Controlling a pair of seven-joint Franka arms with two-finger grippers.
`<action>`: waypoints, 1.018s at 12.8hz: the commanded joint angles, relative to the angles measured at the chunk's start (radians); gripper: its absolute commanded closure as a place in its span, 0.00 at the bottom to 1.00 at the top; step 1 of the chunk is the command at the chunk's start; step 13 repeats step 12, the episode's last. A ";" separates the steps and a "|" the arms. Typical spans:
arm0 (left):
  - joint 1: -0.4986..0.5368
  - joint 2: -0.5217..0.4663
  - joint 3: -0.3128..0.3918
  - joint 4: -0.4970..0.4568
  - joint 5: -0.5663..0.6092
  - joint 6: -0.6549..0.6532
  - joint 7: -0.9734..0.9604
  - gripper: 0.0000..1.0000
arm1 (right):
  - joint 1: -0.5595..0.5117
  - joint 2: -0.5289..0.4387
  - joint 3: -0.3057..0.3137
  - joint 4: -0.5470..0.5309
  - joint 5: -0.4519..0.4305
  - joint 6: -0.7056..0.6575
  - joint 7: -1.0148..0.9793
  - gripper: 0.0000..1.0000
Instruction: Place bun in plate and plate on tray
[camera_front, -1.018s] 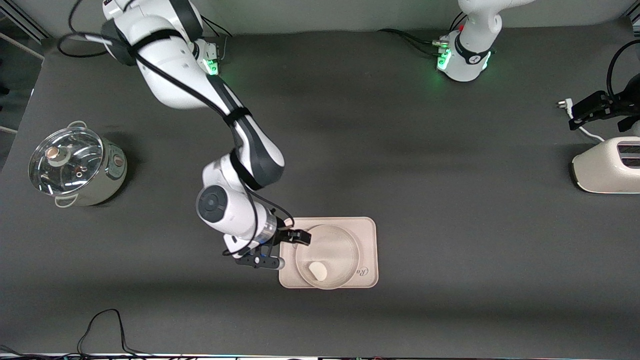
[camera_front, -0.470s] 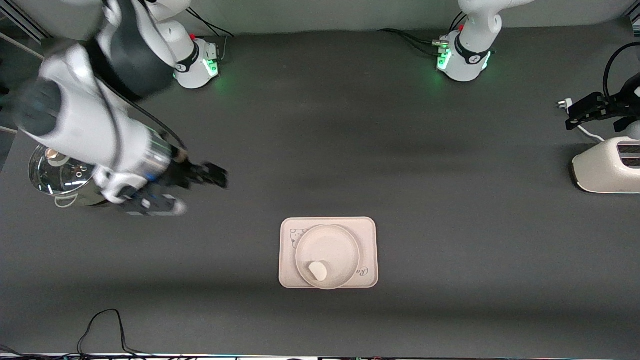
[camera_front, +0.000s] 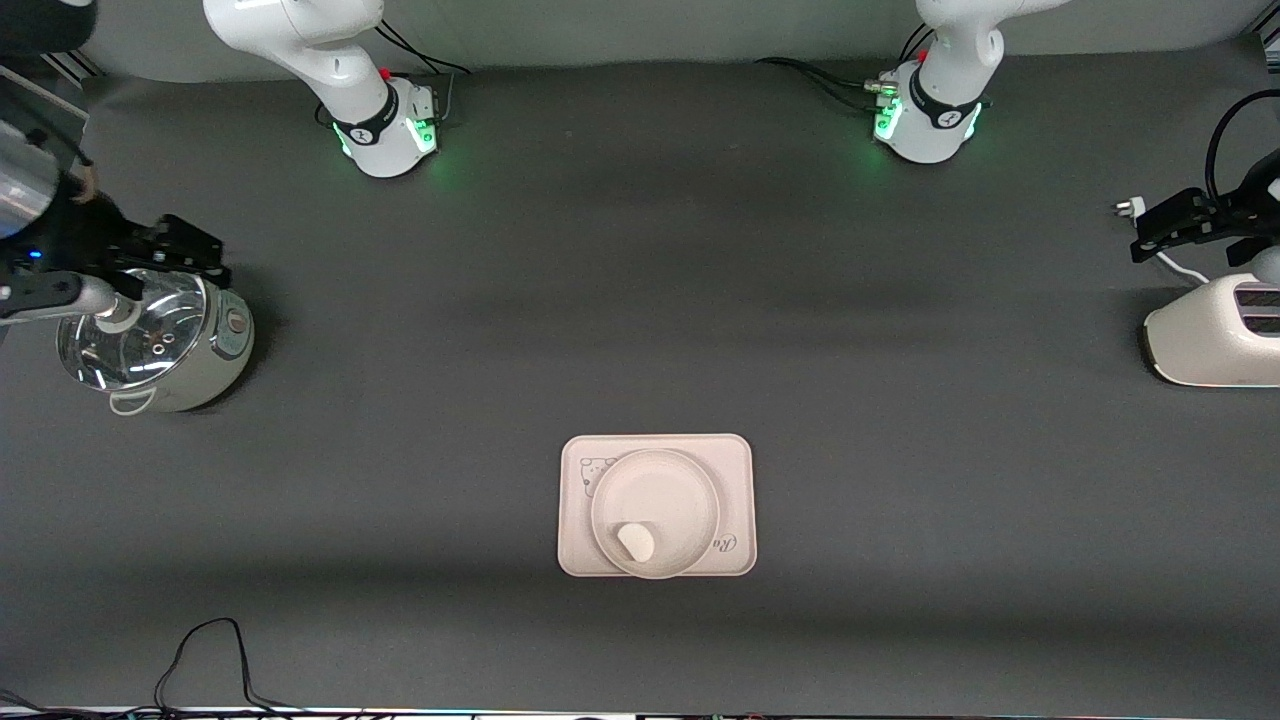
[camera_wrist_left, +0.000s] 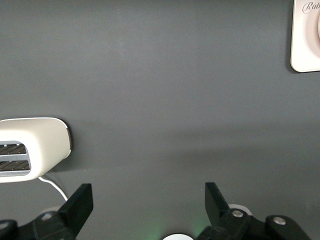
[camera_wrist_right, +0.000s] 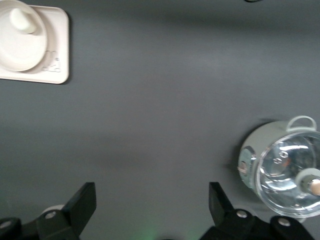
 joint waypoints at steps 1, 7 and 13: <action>-0.006 -0.001 -0.002 0.009 0.013 -0.005 0.011 0.00 | 0.003 -0.014 -0.047 -0.025 -0.024 0.000 -0.019 0.00; 0.003 0.001 0.001 0.007 0.011 -0.002 0.011 0.00 | 0.002 -0.014 -0.090 -0.053 -0.024 0.034 -0.021 0.00; 0.003 0.001 0.001 0.007 0.011 0.001 0.012 0.00 | 0.002 -0.011 -0.092 -0.051 -0.027 0.032 -0.021 0.00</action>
